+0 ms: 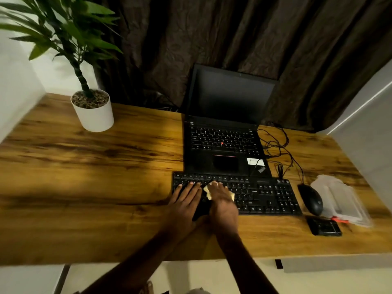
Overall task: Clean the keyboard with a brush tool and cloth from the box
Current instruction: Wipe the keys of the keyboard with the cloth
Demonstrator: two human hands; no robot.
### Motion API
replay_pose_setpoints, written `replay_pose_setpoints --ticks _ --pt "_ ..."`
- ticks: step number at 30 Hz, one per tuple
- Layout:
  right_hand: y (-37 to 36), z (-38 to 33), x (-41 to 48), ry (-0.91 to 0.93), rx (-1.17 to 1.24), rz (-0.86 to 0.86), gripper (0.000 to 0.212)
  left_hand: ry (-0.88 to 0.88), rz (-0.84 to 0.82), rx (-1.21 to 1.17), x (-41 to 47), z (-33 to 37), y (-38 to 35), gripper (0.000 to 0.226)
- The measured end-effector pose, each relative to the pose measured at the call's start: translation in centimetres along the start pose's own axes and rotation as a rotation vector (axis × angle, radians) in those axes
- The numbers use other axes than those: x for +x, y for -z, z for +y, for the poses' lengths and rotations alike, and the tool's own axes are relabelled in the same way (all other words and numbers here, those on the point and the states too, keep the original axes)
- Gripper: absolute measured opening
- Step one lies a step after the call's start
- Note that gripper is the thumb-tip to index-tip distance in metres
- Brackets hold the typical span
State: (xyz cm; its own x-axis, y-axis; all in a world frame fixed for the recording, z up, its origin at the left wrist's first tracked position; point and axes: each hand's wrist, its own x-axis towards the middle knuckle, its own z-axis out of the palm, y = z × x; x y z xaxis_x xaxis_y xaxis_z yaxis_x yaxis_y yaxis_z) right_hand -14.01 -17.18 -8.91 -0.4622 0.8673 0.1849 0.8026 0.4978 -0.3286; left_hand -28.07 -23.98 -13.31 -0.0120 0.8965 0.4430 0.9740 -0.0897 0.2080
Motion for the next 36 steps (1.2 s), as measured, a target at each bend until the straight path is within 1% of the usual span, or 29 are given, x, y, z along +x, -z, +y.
replay_pose_setpoints --ticks 2,3,4,5,8,10,11,12,15,16,18,19,20,22,23,25,27,28,31,32,33,34,35,36 --pt "0.5 0.2 0.4 0.093 -0.006 -0.126 0.055 0.014 -0.019 -0.022 0.0 -0.1 0.0 0.077" --pt "1.0 1.0 0.4 0.131 -0.058 -0.152 0.058 0.027 -0.016 -0.034 0.0 0.0 0.0 0.078" --pt "1.6 2.0 0.2 0.142 -0.107 -0.134 0.063 0.041 -0.007 -0.048 0.0 0.1 0.1 0.079" --pt "2.1 3.1 -0.1 0.107 -0.129 -0.09 0.066 0.051 0.006 -0.058 0.0 0.2 0.2 0.079" --pt "3.1 4.9 -0.8 -0.162 -0.031 0.009 0.061 0.047 0.057 -0.069 0.1 0.5 0.5 0.082" --pt "2.5 3.9 -0.7 -0.219 0.009 0.064 0.059 0.09 0.09 -0.059 0.1 0.4 0.3 0.09" --pt "2.1 2.9 -0.5 -0.207 0.017 0.08 0.06 0.141 0.09 -0.065 0.2 0.3 0.3 0.097" --pt "1.7 1.6 -0.2 -0.184 0.023 0.061 0.062 0.194 0.077 -0.083 0.3 0.2 0.3 0.105" --pt "1.3 -1.3 0.4 -0.002 0.048 -0.113 0.064 0.263 0.024 -0.158 0.5 -0.2 0.2 0.12" --pt "1.4 -1.3 0.7 0.056 0.042 -0.153 0.064 0.273 0.02 -0.188 0.5 -0.2 0.1 0.123" --pt "2.1 -0.2 1.1 0.095 -0.016 -0.183 0.066 0.321 0.004 -0.247 0.5 -0.2 0.3 0.129" --pt "2.4 0.8 1.1 0.071 -0.047 -0.162 0.067 0.35 -0.003 -0.268 0.5 -0.2 0.4 0.131" --pt "2.7 1.6 1.0 0.015 -0.055 -0.104 0.066 0.372 -0.012 -0.283 0.5 -0.2 0.5 0.133" --pt "3.1 2.6 0.9 -0.15 0.013 0.043 0.059 0.394 -0.035 -0.294 0.6 -0.2 0.7 0.135" --pt "2.9 2.4 0.9 -0.19 0.03 0.094 0.056 0.395 -0.048 -0.297 0.6 -0.2 0.7 0.136" --pt "2.3 0.6 1.2 -0.193 0.045 0.12 0.055 0.385 -0.068 -0.316 0.7 -0.4 0.8 0.137" --pt "1.2 -1.7 1.6 -0.109 0.077 0.047 0.054 0.38 -0.073 -0.347 0.9 -0.5 0.7 0.132" --pt "0.7 -2.8 1.7 -0.062 0.102 -0.018 0.055 0.372 -0.061 -0.352 0.9 -0.6 0.6 0.125" --pt "0.1 -4.9 2.1 0.086 0.148 -0.184 0.056 0.385 0.008 -0.36 0.9 -0.8 0.0 0.085" --pt "0.5 -5.2 2.2 0.165 0.138 -0.214 0.062 0.398 0.036 -0.373 0.9 -0.7 0.0 0.081" --pt "1.1 -5.2 2.1 0.256 0.113 -0.224 0.067 0.417 0.036 -0.394 1.0 -0.7 0.1 0.087" --pt "1.9 -4.9 2.0 0.343 0.086 -0.21 0.066 0.435 0.015 -0.417 1.1 -0.6 0.3 0.098" --pt "2.5 -4.3 1.8 0.414 0.063 -0.188 0.063 0.452 -0.005 -0.44 1.2 -0.4 0.6 0.109" --pt "3.0 -3.3 1.7 0.44 0.039 -0.188 0.059 0.462 -0.006 -0.449 1.2 -0.3 0.7 0.119"
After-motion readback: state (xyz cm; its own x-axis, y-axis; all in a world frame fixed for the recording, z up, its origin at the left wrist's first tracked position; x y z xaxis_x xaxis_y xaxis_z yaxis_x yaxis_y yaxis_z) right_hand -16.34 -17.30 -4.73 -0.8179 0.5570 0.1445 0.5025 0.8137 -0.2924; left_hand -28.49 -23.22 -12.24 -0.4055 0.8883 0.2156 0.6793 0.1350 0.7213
